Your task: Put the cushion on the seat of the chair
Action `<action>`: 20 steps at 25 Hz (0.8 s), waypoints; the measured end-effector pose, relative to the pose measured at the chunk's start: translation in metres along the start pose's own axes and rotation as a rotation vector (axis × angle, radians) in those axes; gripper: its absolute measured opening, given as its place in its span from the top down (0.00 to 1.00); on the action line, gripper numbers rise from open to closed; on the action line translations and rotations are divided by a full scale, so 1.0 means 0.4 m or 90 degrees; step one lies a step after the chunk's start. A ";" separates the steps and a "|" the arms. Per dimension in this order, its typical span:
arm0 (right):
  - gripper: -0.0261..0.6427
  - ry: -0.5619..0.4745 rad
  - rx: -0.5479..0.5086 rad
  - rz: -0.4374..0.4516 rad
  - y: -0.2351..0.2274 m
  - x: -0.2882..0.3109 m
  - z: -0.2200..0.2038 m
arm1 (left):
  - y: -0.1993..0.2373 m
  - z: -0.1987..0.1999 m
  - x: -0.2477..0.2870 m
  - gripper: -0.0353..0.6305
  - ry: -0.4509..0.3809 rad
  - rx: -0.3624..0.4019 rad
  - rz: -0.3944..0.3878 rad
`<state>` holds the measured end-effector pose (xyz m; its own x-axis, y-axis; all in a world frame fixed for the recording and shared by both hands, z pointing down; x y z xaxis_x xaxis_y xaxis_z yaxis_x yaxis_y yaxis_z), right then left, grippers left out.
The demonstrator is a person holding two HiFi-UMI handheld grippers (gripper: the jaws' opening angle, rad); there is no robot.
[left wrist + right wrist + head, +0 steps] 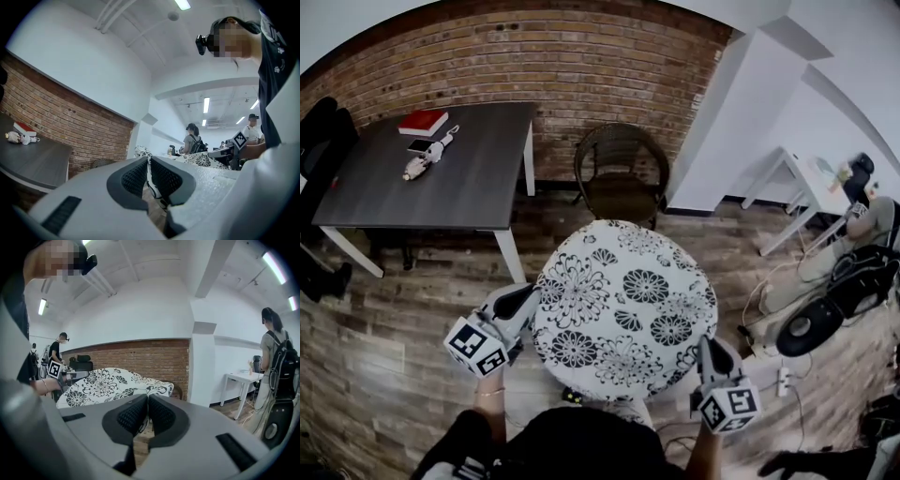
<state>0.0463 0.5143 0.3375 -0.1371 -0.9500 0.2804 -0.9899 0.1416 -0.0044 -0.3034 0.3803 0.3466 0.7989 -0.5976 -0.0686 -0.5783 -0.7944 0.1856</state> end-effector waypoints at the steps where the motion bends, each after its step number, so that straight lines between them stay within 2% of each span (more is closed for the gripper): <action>1: 0.95 -0.001 0.002 0.009 -0.003 -0.001 0.005 | -0.013 0.009 -0.005 0.92 0.002 0.003 0.006; 5: 0.94 -0.019 0.004 0.040 -0.028 0.017 0.007 | -0.050 0.024 -0.010 0.92 0.008 0.032 0.031; 10: 0.94 -0.033 0.001 0.070 -0.039 0.020 0.014 | -0.074 0.023 -0.031 0.92 0.005 0.031 0.065; 15: 0.94 -0.029 -0.005 0.072 -0.068 0.049 0.008 | -0.074 0.015 -0.007 0.92 0.011 0.032 0.072; 20: 0.94 -0.024 -0.003 0.077 -0.079 0.091 -0.045 | -0.047 -0.034 0.005 0.92 0.014 0.040 0.080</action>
<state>0.0732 0.4803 0.3652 -0.2562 -0.9359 0.2419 -0.9661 0.2563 -0.0315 -0.2888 0.3957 0.3561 0.7220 -0.6914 -0.0268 -0.6833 -0.7186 0.1295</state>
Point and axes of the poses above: the fingertips, and each gripper's own axes: x forward along the fingers, y to its left, z out of its top, the point moved 2 cm from there along -x, backward along the fingers
